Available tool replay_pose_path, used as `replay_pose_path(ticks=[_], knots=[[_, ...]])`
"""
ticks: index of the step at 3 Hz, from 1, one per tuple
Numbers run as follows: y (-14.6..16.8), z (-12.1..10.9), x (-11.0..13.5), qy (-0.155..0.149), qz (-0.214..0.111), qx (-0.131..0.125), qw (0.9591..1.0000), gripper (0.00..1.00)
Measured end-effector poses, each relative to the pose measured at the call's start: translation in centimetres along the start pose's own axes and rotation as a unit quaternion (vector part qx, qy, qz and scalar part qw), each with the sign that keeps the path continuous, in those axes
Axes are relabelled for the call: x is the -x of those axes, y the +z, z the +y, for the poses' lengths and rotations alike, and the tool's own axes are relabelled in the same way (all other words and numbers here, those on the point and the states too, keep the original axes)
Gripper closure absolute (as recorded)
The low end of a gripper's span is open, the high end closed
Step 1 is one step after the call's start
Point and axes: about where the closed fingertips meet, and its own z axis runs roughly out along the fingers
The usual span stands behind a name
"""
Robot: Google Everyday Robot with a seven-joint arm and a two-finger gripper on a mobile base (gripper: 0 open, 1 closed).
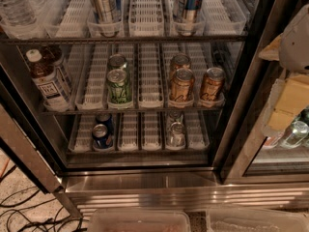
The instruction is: Pick orange can from middle shelf of fridge
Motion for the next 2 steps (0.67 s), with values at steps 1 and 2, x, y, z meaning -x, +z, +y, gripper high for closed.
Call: replay_pose_path(ticks=[1,2], knots=[[0.0,0.0,0.0,0.0,0.0,0.0,1.0,0.0],[1.4,0.6,0.3,-0.002,-0.002,-0.002,1.0,0.0]])
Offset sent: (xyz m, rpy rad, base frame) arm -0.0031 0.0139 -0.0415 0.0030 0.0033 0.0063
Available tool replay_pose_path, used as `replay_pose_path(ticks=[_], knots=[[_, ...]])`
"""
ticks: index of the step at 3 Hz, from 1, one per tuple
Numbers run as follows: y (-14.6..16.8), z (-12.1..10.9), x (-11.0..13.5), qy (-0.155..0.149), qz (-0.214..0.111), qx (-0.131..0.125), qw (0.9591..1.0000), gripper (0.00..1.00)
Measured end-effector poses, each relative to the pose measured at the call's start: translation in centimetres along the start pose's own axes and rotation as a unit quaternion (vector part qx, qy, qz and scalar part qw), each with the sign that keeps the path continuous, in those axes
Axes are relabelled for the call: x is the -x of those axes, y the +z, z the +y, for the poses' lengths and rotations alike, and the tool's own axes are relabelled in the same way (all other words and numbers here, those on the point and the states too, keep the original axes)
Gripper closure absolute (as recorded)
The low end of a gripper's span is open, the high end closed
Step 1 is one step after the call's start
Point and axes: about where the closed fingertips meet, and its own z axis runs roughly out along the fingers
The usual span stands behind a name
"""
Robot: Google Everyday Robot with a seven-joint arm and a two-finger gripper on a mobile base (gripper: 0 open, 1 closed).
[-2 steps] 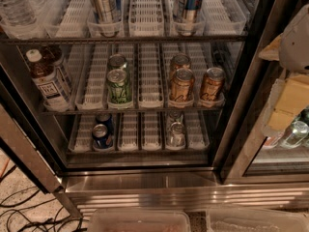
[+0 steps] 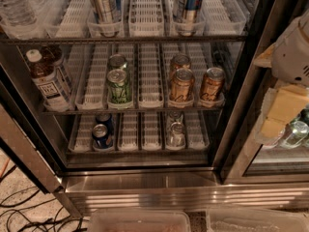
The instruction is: Pick orange can from middle shelf of fridge
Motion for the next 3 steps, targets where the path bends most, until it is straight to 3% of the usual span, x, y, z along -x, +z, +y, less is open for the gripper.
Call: replay_pose_path(ticks=[1,2,3], knots=[[2.7,2.3,0.6,0.001,-0.019,-0.005,0.9998,0.0],[6.4,6.4,1.5,0.008,-0.067,-0.002,0.9977,0.0],[11.3,9.4,2.8,0.013,-0.142,0.01,0.9898,0.0]])
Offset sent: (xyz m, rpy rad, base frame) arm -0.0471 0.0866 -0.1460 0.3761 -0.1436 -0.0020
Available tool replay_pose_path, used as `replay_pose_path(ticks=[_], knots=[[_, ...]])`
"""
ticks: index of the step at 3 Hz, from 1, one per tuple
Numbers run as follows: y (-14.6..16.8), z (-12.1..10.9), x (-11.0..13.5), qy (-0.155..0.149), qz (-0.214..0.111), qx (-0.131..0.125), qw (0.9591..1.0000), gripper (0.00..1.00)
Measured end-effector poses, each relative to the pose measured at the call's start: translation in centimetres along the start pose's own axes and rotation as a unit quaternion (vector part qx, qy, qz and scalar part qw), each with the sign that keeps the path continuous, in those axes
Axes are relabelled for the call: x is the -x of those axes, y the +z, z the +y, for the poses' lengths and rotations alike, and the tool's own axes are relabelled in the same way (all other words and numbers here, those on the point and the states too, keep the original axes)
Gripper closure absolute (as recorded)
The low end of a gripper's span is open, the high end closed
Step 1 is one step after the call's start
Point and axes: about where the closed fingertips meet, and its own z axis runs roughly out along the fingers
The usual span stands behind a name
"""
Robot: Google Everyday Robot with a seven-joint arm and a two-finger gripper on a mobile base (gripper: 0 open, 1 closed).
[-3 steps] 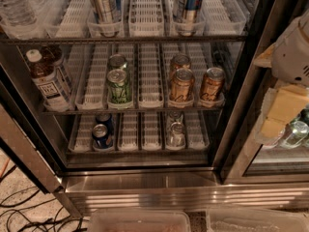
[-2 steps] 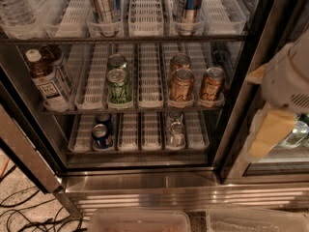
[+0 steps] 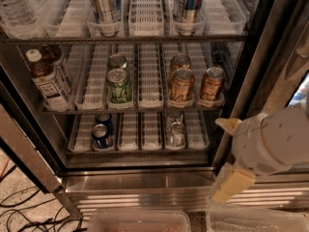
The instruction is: Pick orange can from middle shelf of fridge
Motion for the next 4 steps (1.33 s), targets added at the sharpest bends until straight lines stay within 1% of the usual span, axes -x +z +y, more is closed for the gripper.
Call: replay_pose_path(ticks=[1,2,3,4], knots=[[2.8,-0.2,3.1,-0.016,-0.089,-0.031,0.9954,0.0],[3.2,-1.4,7.9,0.006,-0.178,-0.06,0.9822,0.0],[2.7,-1.2,10.2,0.028,-0.211,-0.056,0.9755,0.0],[2.7,-1.2,10.2,0.028,-0.211,-0.056,0.9755,0.0]])
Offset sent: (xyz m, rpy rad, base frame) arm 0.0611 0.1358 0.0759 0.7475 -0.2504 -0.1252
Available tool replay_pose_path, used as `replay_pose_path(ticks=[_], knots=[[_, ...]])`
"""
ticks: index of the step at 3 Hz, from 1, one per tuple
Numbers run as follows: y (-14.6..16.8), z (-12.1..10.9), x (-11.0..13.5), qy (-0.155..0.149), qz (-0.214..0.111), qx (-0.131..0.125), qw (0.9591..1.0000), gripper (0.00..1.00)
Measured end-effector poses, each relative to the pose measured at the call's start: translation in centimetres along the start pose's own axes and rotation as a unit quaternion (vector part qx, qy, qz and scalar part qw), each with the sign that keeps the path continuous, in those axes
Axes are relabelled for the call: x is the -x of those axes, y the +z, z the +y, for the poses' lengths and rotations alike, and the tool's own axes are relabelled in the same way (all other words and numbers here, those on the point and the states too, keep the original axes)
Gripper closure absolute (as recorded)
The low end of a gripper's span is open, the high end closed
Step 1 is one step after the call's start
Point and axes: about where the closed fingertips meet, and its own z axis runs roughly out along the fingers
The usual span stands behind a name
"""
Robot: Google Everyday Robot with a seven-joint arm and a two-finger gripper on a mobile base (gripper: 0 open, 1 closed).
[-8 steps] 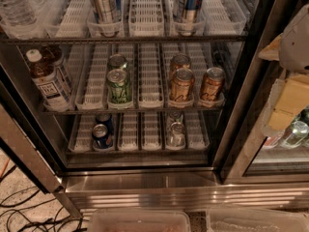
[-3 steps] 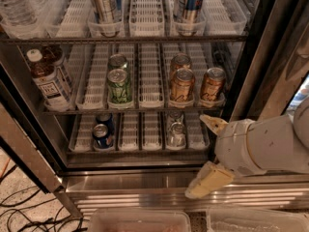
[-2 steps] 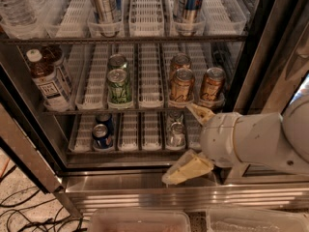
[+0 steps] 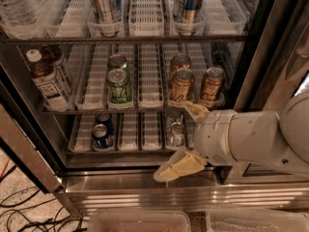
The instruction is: Pick orange can from middle shelf of fridge
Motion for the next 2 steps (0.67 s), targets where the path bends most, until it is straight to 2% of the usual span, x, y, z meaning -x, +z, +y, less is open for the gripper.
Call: replay_pose_path(ticks=[1,2], knots=[[0.3,-0.1,0.0,0.027,-0.021,-0.033,0.9989,0.0],[2.1,1.0,-3.3,0.075,-0.043,-0.087,0.9924,0.0]])
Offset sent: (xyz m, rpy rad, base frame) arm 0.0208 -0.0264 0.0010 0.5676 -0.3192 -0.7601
